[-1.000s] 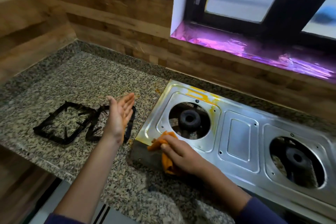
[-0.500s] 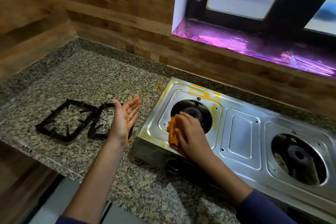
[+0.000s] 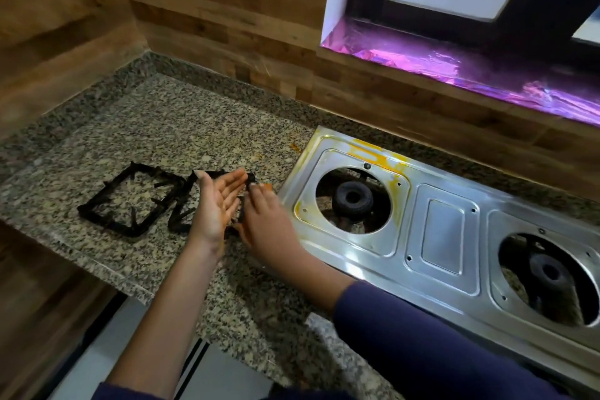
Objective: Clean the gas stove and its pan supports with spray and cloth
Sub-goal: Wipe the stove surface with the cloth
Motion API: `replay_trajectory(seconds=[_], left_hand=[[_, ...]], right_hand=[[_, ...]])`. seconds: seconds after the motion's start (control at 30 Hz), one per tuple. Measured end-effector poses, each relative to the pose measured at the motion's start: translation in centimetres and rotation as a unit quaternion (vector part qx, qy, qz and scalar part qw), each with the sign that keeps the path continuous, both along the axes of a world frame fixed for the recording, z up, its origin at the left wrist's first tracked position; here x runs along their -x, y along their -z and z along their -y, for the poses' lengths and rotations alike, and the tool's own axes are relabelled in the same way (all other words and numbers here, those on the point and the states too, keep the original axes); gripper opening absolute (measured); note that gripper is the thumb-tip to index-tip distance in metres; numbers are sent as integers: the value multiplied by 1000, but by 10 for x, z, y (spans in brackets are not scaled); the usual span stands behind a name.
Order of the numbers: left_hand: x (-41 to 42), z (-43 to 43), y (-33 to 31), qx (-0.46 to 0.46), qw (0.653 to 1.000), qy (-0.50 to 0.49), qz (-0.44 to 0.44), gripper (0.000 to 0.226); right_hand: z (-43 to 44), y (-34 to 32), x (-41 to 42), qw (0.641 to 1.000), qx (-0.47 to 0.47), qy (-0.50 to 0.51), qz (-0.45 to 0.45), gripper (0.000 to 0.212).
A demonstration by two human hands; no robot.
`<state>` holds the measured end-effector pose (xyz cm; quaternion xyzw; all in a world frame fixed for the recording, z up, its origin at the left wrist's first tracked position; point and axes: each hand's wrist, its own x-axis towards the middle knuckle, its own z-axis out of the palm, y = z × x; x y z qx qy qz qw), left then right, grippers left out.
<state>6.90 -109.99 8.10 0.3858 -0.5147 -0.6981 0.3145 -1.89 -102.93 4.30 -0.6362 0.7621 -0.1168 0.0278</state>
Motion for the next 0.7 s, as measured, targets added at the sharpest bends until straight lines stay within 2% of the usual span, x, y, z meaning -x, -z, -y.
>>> replay_trajectory(seconds=[0.1,0.2,0.3,0.4,0.57,0.7], left_hand=[[-1,7,-13,35,999,2,14,80],[-2,11,-21,56,998,9,20,82],[1,7,-20,51,998,9,25,81],[8,-8,-11,43,998,33,38,83],[19,-26,13,-6,996,76,53,86],[22,-31,23,-37,996,70,41,82]], right_hand=[[22,-1,-2,1000,-19,1,-16,47],[5,2,8,998,25,-54,7,41],[-31,-2,17,990,62,-86,87,45],[-79,-4,33,986,73,-74,134,49],[-152,-7,74,991,24,-45,126,57],[-144,-15,77,990,-8,-94,107,59]])
